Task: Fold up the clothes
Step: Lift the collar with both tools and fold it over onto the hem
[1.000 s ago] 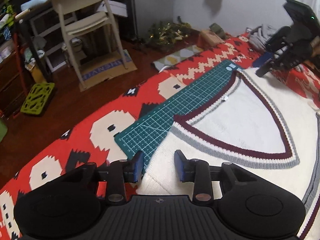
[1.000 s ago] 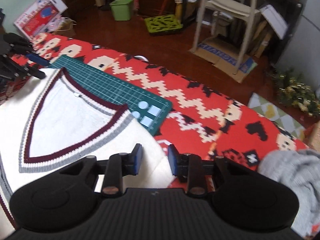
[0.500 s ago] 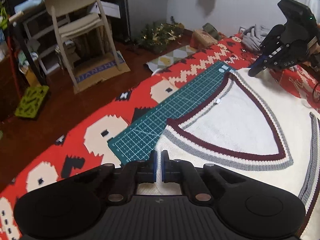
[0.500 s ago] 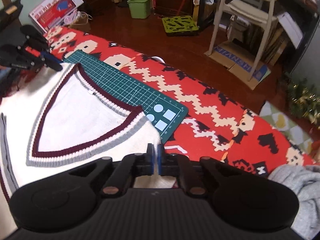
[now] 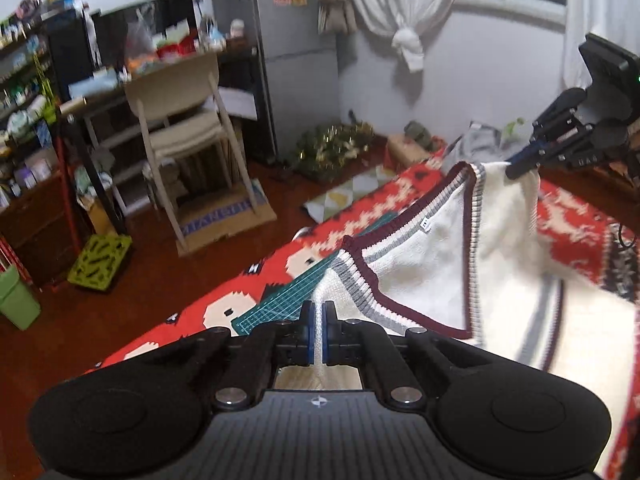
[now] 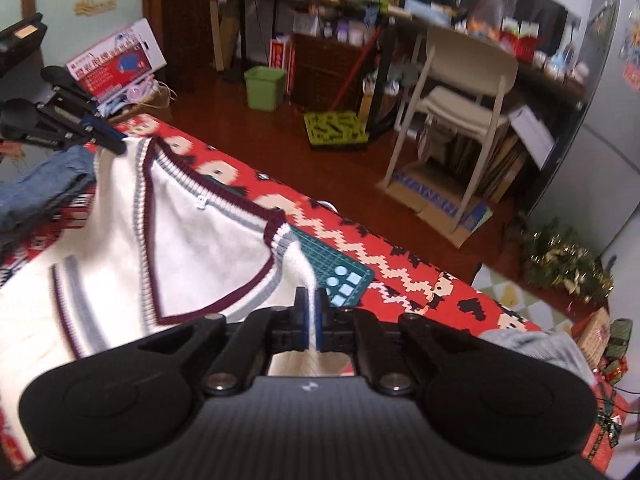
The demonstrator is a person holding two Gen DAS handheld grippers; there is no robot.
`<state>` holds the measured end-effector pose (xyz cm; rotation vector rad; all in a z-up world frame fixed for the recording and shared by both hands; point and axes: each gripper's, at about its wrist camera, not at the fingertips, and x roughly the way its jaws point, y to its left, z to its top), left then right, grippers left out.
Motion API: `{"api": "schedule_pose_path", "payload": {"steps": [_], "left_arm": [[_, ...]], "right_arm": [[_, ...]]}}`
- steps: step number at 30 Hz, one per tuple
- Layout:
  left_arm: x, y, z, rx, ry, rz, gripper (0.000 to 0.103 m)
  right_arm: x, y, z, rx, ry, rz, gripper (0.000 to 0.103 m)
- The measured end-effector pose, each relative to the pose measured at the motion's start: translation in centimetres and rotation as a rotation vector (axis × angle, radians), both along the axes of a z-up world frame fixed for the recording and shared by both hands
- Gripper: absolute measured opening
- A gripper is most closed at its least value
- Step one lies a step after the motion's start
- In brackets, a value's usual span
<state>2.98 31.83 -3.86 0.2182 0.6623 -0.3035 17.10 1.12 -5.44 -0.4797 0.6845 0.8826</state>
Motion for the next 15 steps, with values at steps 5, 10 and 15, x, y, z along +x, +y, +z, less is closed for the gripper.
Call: {"api": "schedule_pose_path", "payload": {"steps": [5, 10, 15], "left_arm": [[-6.5, -2.3, 2.5, 0.012, -0.047, -0.047, 0.003], [-12.7, -4.7, 2.3, -0.004, -0.036, -0.104, 0.003], [-16.9, -6.9, -1.1, -0.006, 0.076, -0.138, 0.003]], "right_arm": [[-7.3, -2.9, 3.8, 0.033, -0.051, 0.014, 0.002], [-13.3, -4.7, 2.0, -0.018, -0.027, 0.043, 0.002], [-19.2, -6.6, 0.1, -0.070, -0.002, 0.072, 0.002]]}}
